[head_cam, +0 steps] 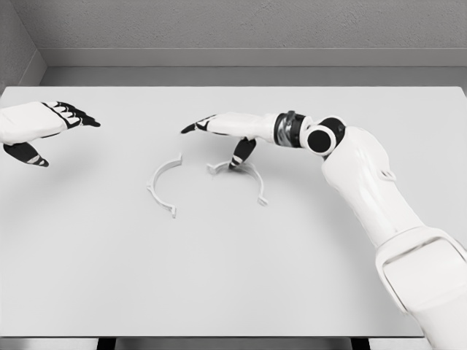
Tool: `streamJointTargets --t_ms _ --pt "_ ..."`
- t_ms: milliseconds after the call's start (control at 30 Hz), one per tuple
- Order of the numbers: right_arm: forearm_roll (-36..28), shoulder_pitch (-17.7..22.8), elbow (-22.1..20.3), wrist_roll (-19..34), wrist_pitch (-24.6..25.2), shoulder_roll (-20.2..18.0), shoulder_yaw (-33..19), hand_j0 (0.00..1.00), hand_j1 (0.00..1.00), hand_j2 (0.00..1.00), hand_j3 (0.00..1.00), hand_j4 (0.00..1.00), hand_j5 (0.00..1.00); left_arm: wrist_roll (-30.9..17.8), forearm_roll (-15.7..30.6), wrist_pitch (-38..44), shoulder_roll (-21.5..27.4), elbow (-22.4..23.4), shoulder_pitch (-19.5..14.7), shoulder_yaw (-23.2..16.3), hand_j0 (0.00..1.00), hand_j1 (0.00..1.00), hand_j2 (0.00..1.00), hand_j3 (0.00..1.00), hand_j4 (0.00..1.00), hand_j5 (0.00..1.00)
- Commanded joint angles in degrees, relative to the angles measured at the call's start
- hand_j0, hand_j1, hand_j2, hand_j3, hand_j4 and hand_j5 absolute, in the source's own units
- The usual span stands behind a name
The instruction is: Assemble PVC drainage pipe clamps
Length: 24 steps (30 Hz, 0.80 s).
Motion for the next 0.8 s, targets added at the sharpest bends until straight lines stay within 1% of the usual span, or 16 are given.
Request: streamJointTargets --t_ms 0,233,333,367,400,533,567,600,667,733,767 --pt "-0.42 0.0 1.0 -0.02 0.15 0.11 -0.4 1.0 1.0 1.0 1.0 1.0 1.0 0.03 0.37 0.15 0.11 0.02 0.0 -0.04 1.0 1.0 1.0 1.0 1.0 1.0" --pt "-0.42 -0.18 1.18 -0.02 0.15 0.1 -0.49 1.0 1.0 1.0 1.0 1.0 1.0 0.03 0.37 0.15 -0.07 -0.16 -0.09 0.14 1.0 1.0 1.0 1.0 1.0 1.0" --pt "-0.42 -0.35 1.27 -0.02 0.15 0.1 -1.72 1.0 1.0 1.0 1.0 1.0 1.0 0.03 0.46 0.15 -0.59 -0.24 0.09 0.05 1.0 1.0 1.0 1.0 1.0 1.0" --pt "-0.42 -0.35 1.27 -0.02 0.15 0.1 -1.72 1.0 1.0 1.0 1.0 1.0 1.0 0.03 0.55 0.15 -0.59 -1.64 0.09 0.14 1.0 1.0 1.0 1.0 1.0 1.0" --pt "-0.42 -0.35 1.27 -0.02 0.15 0.1 -1.72 1.0 1.0 1.0 1.0 1.0 1.0 0.03 1.77 0.15 -0.51 -3.41 0.18 -0.04 1.0 1.0 1.0 1.0 1.0 1.0" --pt "-0.42 -0.35 1.27 -0.02 0.15 0.02 -3.39 1.0 1.0 1.0 1.0 1.0 1.0 0.03 1.95 0.15 -0.24 -3.14 0.97 0.14 1.0 1.0 1.0 1.0 1.0 1.0" --pt "-0.33 -0.35 1.27 -0.02 0.15 0.02 -3.39 1.0 1.0 1.0 1.0 1.0 1.0 0.03 2.74 0.15 -0.24 -3.58 0.7 0.14 1.0 1.0 1.0 1.0 1.0 1.0" --pt "-0.33 -0.35 1.27 -0.02 0.15 0.02 -3.39 1.0 1.0 1.0 1.0 1.0 1.0 0.03 4.85 0.15 0.02 -3.58 0.62 0.14 1.0 1.0 1.0 1.0 1.0 1.0" --pt "-0.33 -0.35 1.27 -0.02 0.15 0.02 -3.39 1.0 1.0 1.0 1.0 1.0 1.0 0.03 5.82 0.15 -0.07 -3.5 0.97 0.23 1.0 1.0 1.0 1.0 1.0 1.0" --pt "-0.77 -1.4 -0.23 -0.02 0.15 -0.33 -3.56 1.0 1.0 1.0 1.0 1.0 1.0 0.03 5.73 0.15 1.07 -2.18 1.67 0.31 1.0 1.0 1.0 1.0 1.0 1.0" --pt "-0.94 -2.2 -1.37 -0.02 0.15 -1.39 -5.84 1.0 1.0 1.0 1.0 1.0 1.0 0.03 5.82 0.15 1.43 -2.18 1.67 0.31 1.0 1.0 1.0 1.0 1.0 1.0"
